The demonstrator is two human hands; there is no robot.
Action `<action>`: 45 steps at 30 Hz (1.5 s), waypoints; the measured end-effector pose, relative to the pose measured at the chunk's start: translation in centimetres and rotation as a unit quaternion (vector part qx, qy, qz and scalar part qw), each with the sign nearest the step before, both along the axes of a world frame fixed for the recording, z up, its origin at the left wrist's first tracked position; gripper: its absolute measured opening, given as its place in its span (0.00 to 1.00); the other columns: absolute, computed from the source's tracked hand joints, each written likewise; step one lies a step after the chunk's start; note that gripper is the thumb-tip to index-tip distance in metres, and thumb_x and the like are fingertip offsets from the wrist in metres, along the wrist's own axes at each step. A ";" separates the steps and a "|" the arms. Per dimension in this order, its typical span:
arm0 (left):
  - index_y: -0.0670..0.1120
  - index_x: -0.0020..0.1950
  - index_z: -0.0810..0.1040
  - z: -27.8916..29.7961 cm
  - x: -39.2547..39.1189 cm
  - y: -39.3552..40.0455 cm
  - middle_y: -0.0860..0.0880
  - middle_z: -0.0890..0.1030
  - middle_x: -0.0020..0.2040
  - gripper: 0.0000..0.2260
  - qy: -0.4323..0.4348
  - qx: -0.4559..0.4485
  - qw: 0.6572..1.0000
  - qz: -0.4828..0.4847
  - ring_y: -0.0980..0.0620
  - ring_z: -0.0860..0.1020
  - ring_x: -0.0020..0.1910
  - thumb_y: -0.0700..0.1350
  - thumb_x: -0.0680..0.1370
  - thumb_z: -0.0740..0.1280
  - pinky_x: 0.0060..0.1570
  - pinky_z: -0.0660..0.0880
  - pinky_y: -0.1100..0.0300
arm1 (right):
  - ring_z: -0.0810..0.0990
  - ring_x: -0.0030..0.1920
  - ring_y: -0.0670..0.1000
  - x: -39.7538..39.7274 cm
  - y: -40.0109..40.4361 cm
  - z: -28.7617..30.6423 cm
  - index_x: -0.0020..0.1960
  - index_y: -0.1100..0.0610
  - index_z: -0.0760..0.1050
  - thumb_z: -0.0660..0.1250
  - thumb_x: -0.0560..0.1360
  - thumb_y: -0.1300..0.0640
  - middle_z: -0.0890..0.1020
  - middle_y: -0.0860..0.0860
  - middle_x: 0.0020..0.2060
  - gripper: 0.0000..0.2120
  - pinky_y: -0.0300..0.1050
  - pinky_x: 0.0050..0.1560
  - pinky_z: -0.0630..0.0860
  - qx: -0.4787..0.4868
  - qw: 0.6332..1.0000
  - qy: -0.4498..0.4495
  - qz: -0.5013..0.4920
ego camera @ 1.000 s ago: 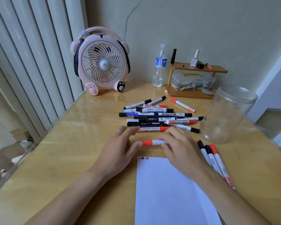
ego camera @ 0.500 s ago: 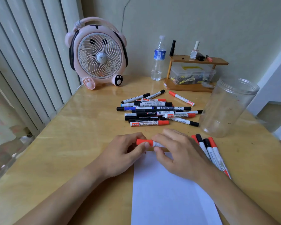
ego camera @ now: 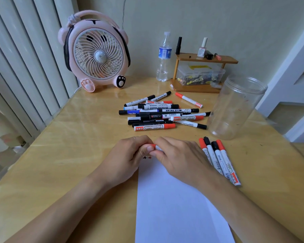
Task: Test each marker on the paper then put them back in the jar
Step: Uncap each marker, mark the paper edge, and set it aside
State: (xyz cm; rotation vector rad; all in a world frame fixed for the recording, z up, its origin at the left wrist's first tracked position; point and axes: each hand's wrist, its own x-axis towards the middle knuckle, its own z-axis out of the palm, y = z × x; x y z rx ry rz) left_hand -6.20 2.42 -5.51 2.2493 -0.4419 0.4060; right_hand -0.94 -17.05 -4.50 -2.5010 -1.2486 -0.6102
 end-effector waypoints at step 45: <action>0.66 0.62 0.64 -1.3 -0.2 1.9 0.57 0.60 0.68 0.29 0.140 0.171 0.970 0.102 0.55 0.54 0.73 0.77 0.65 0.60 0.78 0.48 0.42 | 0.70 0.21 0.55 -1.0 0.9 -0.3 0.40 0.56 0.72 0.69 0.78 0.59 0.76 0.57 0.29 0.10 0.42 0.26 0.63 0.372 0.795 0.474 -0.077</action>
